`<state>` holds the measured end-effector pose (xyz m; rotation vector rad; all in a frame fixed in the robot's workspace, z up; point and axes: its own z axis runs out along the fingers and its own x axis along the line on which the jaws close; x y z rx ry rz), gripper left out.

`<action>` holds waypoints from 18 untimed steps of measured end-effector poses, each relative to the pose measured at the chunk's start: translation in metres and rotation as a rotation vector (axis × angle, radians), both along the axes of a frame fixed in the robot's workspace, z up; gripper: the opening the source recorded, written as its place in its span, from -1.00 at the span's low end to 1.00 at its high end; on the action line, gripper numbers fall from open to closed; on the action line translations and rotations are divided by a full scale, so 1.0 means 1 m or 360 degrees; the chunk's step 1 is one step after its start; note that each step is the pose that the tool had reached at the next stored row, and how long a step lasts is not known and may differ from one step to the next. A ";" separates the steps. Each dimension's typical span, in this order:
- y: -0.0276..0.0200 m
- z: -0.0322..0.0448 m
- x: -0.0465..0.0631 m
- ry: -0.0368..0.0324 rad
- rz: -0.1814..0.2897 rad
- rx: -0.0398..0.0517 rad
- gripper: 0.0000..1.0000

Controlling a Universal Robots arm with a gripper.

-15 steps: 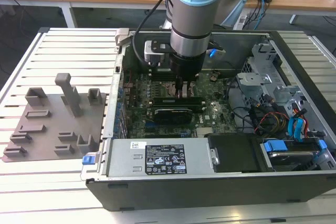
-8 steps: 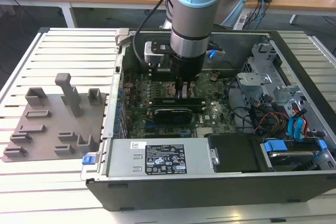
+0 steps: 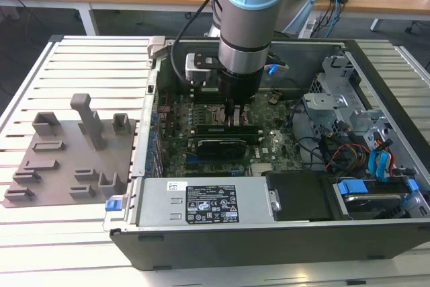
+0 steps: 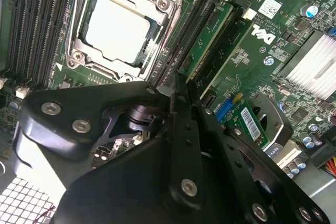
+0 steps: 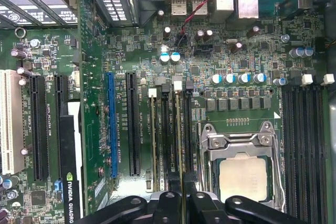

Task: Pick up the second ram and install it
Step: 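Insert the second ram into the second slot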

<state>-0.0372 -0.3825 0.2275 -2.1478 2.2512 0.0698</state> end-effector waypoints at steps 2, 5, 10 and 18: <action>0.0000 -0.0024 0.000 0.0000 0.0000 0.0000 -0.73; 0.0000 -0.0026 0.000 0.0000 0.0000 0.0000 -0.73; 0.0002 -0.0006 0.000 0.0000 -0.0031 0.0014 -0.73; -0.0012 -0.0019 0.000 0.0000 -0.0026 0.0022 -0.73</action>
